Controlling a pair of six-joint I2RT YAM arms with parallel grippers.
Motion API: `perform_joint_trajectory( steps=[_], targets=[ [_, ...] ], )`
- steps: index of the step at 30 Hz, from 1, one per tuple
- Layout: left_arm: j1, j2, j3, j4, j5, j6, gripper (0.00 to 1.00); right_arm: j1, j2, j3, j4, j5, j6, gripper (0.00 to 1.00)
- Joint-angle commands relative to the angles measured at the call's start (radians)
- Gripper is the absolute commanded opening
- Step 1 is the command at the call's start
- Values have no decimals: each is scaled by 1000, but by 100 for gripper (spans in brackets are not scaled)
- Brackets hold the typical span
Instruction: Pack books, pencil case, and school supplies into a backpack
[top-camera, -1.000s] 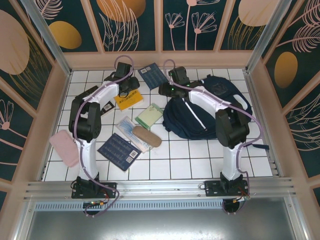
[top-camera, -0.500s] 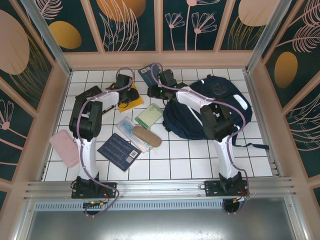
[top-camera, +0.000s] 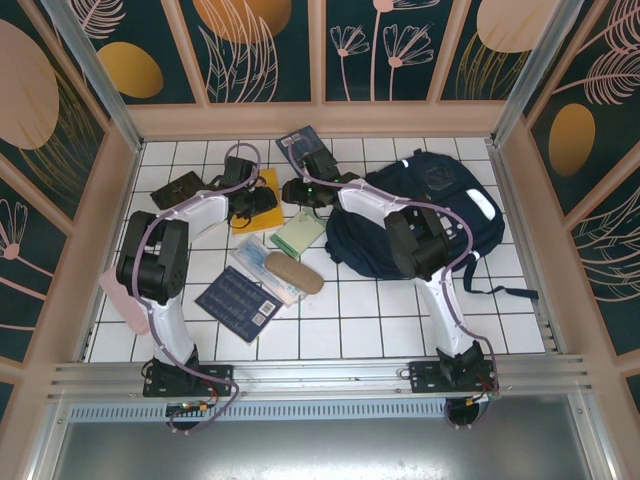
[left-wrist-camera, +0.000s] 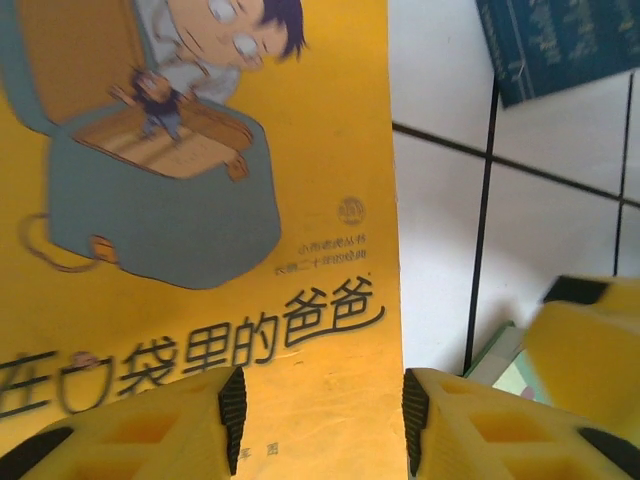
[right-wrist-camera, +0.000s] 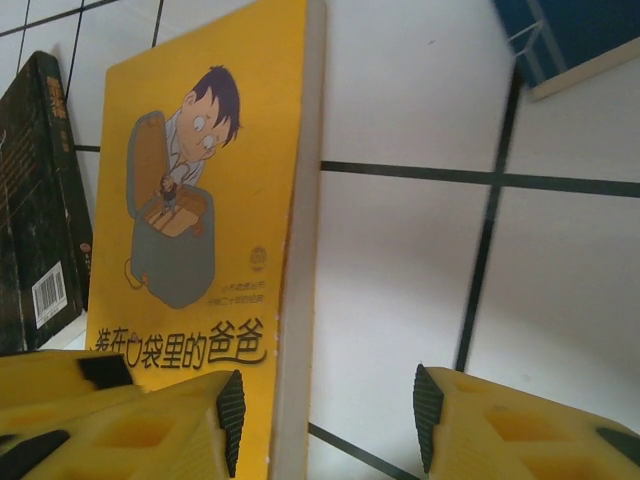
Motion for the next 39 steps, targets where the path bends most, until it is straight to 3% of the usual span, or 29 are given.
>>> perform_joint_trajectory(
  steps=[1, 11, 17, 21, 32, 39],
  targets=[
    [45, -56, -17, -49, -64, -18, 51, 32, 35, 52, 6, -17, 12, 50],
    [129, -45, -130, -56, -137, 7, 53, 66, 162, 204, -88, 5, -3, 49],
    [130, -2, -162, -21, -81, 14, 52, 79, 208, 252, -128, 13, -11, 49],
    [129, 16, -177, 31, 9, 3, 51, 84, 234, 272, -155, -6, -13, 44],
    [131, -15, -203, 300, 397, -139, 47, 83, 230, 245, -147, -84, 6, 27],
    [141, -84, -264, 559, 562, -269, 46, 81, 196, 209, -126, -77, 15, 26]
  ],
)
